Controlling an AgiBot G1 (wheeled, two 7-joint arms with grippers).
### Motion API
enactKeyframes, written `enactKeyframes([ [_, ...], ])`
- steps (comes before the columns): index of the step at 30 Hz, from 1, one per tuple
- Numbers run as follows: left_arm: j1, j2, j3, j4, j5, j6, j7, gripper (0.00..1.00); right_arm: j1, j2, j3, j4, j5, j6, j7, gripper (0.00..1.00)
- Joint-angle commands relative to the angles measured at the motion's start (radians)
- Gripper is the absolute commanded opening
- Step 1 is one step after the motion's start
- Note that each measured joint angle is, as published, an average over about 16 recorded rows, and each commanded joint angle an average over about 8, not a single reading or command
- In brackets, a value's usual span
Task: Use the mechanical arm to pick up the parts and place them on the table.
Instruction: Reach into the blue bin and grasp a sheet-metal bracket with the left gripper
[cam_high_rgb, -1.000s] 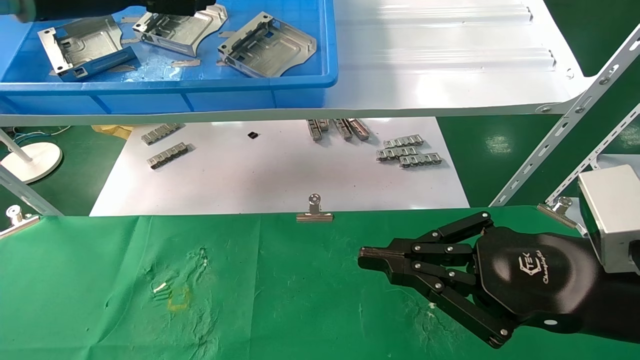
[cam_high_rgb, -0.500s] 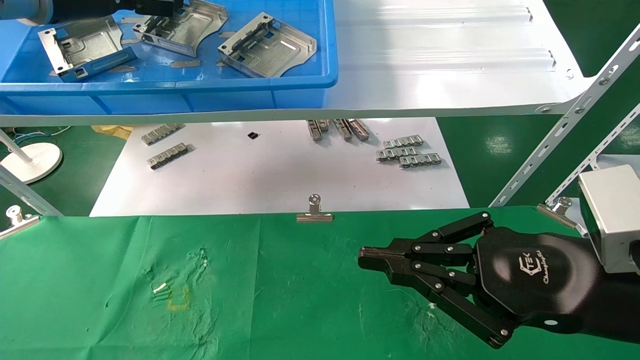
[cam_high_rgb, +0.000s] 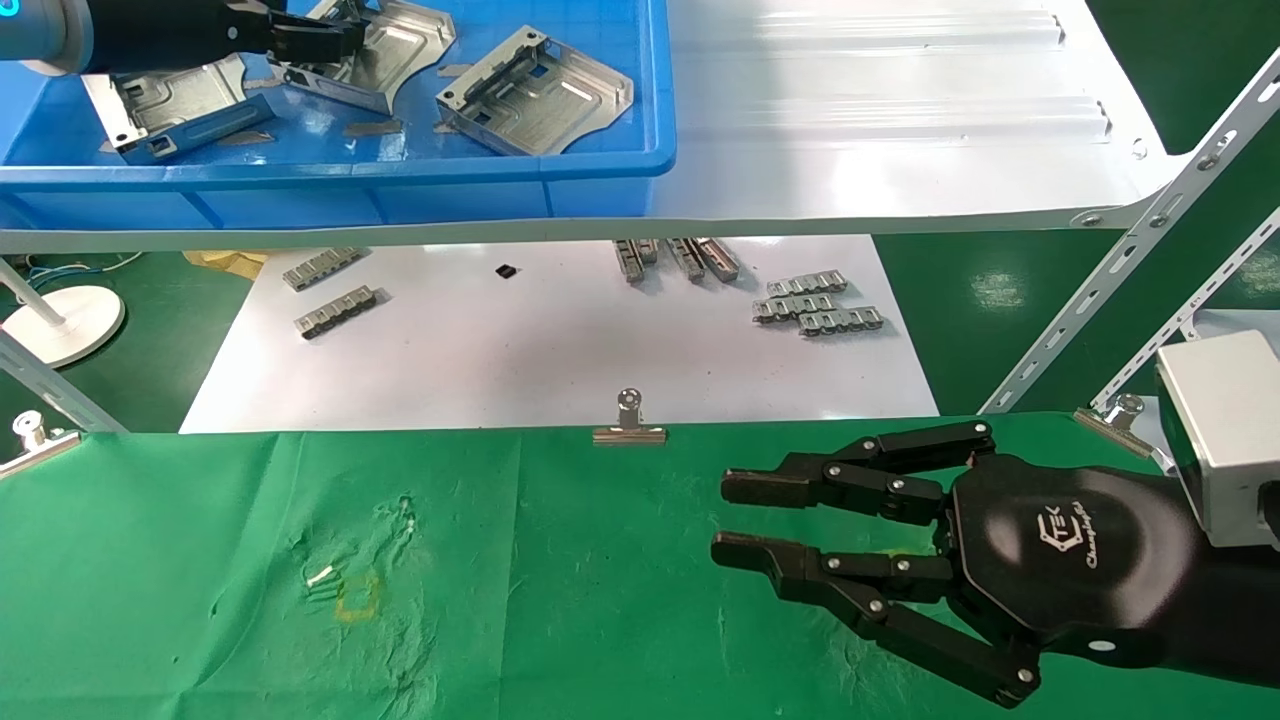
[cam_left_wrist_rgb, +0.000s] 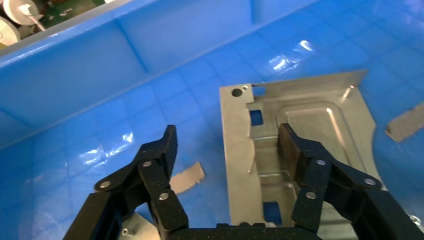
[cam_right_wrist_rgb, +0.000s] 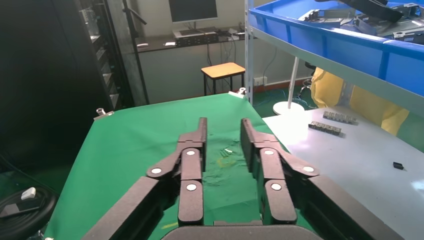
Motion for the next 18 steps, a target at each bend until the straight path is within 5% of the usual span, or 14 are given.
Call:
enactKeyframes([
  [1, -0.003, -0.003, 0.004, 0.001, 0.006, 0.017, -0.001, 0.0, 0.0, 0.0, 0.0, 0.0, 0.0, 0.0, 0.0, 1.0],
  [18, 0.007, -0.013, 0.0, -0.007, 0.0, 0.007, -0.017, 0.0, 0.0, 0.0, 0.0, 0.0, 0.0, 0.0, 0.0, 1.0],
])
